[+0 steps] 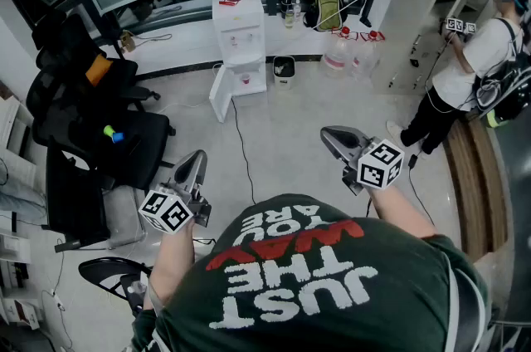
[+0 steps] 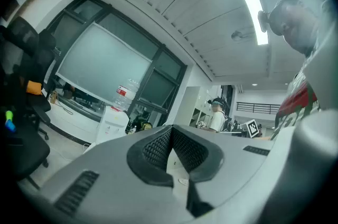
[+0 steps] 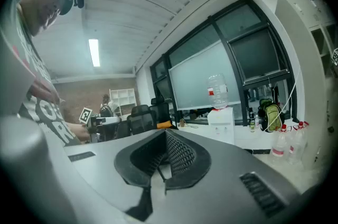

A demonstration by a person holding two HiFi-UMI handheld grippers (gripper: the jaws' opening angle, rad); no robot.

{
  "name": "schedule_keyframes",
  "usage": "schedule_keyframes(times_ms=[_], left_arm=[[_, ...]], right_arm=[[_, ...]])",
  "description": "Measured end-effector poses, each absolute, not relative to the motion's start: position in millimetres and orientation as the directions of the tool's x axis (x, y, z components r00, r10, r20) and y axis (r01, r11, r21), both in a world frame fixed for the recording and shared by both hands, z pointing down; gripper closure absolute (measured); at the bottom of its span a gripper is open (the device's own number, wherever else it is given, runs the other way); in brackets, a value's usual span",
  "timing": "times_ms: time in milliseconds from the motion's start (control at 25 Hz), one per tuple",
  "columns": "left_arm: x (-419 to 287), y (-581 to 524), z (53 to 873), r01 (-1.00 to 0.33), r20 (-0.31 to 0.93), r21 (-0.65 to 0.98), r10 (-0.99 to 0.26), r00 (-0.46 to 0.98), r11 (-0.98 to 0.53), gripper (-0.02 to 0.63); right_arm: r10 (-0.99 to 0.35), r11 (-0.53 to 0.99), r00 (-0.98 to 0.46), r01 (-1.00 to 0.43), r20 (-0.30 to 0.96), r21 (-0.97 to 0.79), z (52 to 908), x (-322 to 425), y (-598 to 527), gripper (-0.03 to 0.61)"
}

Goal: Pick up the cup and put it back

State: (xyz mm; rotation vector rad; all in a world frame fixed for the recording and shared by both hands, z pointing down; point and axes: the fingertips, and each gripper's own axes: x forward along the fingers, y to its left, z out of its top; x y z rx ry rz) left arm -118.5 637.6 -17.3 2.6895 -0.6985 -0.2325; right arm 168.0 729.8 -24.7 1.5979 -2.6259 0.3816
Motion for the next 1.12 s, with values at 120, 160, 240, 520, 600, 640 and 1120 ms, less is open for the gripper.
schedule_keyframes(times_ms=[120,160,240,520,600,640,1120], left_arm=[[-118.7,638.0,-17.6,-0.445,-0.066,0.379,-0.504,0.861,-0.811,0.604],[-118.1,638.3,-17.4,-0.445,-0.065,0.380,-0.503,0.862,-0.811,0.604],[-116.3,638.6,-18.4,-0.446,-0.061,0.382,-0.503,0.862,-0.810,0.605],[-105.3,638.5,-14.6,-0.441,-0.055,0.378,-0.495,0.867,-0.814,0.604],[-99.2,638.2,-13.2,-0.436,-0.054,0.375,-0.488,0.871,-0.818,0.604],[-94.8,638.4,-13.9,-0.436,-0.051,0.374,-0.487,0.872,-0.819,0.605],[29.7,678.4,-19.1,-0.413,-0.021,0.393,-0.457,0.889,-0.821,0.604]], right_arm=[[-0.870,0.436,-0.466,-0.880,0.163,-0.187,-24.0,168.0,730.4,0.545],[-0.870,0.437,-0.466,-0.880,0.163,-0.186,-24.3,167.9,730.4,0.545],[-0.869,0.438,-0.467,-0.880,0.162,-0.186,-25.2,168.5,730.0,0.546],[-0.870,0.436,-0.467,-0.878,0.156,-0.198,-22.4,178.0,730.6,0.545],[-0.868,0.443,-0.475,-0.872,0.146,-0.208,-23.4,181.1,732.0,0.545],[-0.867,0.445,-0.477,-0.871,0.142,-0.210,-24.4,183.6,733.1,0.545],[-0.846,0.478,-0.511,-0.854,0.155,-0.208,-19.3,280.1,785.2,0.544]])
